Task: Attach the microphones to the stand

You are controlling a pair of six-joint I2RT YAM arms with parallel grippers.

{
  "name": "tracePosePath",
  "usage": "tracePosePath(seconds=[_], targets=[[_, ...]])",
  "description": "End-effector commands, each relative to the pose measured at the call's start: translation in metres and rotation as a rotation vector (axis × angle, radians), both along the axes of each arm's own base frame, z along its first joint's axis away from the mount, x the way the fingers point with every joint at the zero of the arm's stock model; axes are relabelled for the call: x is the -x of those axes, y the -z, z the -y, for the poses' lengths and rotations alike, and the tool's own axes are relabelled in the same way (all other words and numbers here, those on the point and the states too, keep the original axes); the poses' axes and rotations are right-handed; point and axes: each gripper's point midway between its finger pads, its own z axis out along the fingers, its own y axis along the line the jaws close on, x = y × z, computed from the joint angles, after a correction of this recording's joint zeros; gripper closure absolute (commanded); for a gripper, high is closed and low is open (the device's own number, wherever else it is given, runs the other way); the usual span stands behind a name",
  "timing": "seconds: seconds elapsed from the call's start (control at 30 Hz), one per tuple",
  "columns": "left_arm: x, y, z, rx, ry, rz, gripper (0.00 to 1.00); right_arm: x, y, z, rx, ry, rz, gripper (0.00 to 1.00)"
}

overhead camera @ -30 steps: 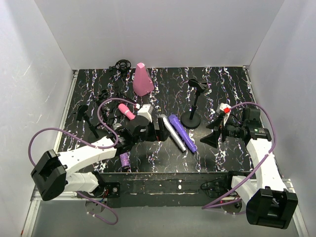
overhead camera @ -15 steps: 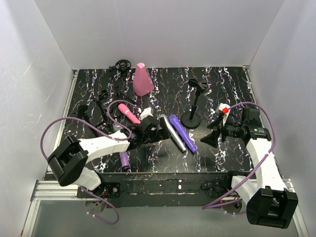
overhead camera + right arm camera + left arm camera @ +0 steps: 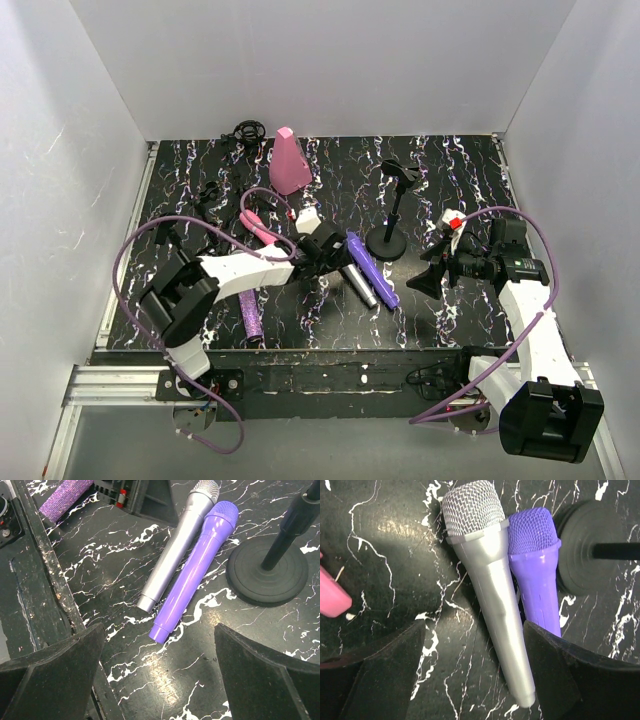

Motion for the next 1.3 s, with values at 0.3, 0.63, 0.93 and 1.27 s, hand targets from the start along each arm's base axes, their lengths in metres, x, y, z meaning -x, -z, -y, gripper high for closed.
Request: tracePosePath(seconds=[0.3,0.63,0.93,1.27], targets=[[-0.028,0.012,0.012,-0.085,-0.073,-0.011,0.33,0.0,-0.006,-0.001,0.005,-0.016,0.046,0.03],[-0.019,0.043,0.01,-0.125,-0.066,-0.078,0.44,0.001,-0.007,-0.001,0.006,-0.017,0.048,0.03],[0.002,0.057,-0.015,-0.179,-0.04,-0.107,0.69,0.001,-0.007,-0.001,0.006,-0.019,0.051,0.03],[0.011,0.029,-0.034,-0.156,0.037,0.012,0.96,0.002,-0.009,-0.002,0.002,-0.024,0.057,0.04]])
